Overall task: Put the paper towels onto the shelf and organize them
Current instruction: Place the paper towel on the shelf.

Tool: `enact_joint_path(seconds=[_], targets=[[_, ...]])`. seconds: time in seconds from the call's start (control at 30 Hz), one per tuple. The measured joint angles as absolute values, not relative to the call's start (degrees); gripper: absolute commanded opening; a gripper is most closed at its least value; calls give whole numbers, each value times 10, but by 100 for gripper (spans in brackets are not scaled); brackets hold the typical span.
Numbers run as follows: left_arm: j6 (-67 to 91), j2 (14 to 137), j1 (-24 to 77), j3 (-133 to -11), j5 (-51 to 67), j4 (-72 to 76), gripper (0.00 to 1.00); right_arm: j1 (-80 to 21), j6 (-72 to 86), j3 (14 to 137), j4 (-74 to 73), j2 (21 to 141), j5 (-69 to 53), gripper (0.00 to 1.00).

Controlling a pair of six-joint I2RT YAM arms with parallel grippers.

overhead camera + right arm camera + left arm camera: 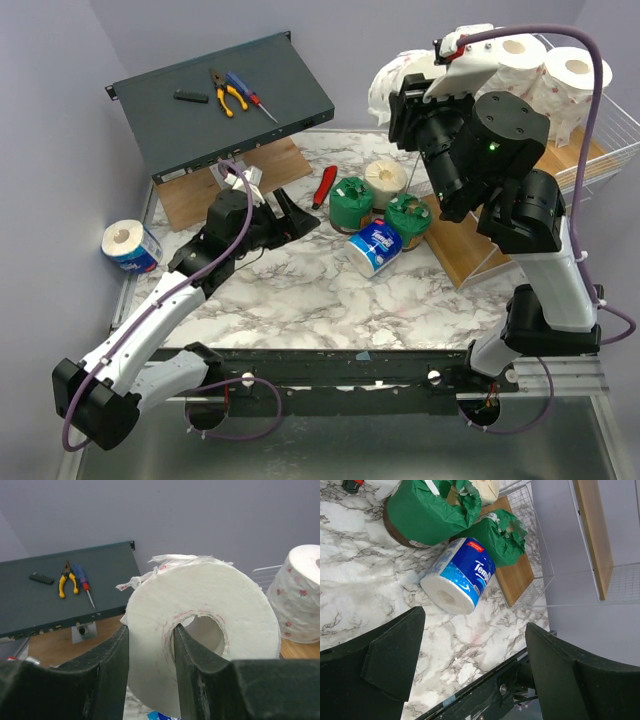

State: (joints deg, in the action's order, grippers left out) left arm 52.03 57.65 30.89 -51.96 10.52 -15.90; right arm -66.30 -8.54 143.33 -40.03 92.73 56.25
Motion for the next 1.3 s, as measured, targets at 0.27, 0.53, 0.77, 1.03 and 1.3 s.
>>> enact_joint_path(seconds=[0.27, 0.53, 0.77, 1.03, 1.3], targets=[[519, 567, 309, -520, 106, -159, 84, -662, -8, 1422, -513, 905, 570, 36], [519, 587, 314, -527, 106, -159, 84, -661, 4, 1400, -544, 837, 658, 36], [519, 606, 318, -550, 110, -150, 84, -659, -34, 1362, -522, 785, 738, 37], [526, 631, 340, -550, 114, -135, 84, -659, -105, 1273, -437, 752, 776, 38], [530, 643, 357, -551, 114, -127, 85, -659, -137, 1278, -402, 758, 778, 39]])
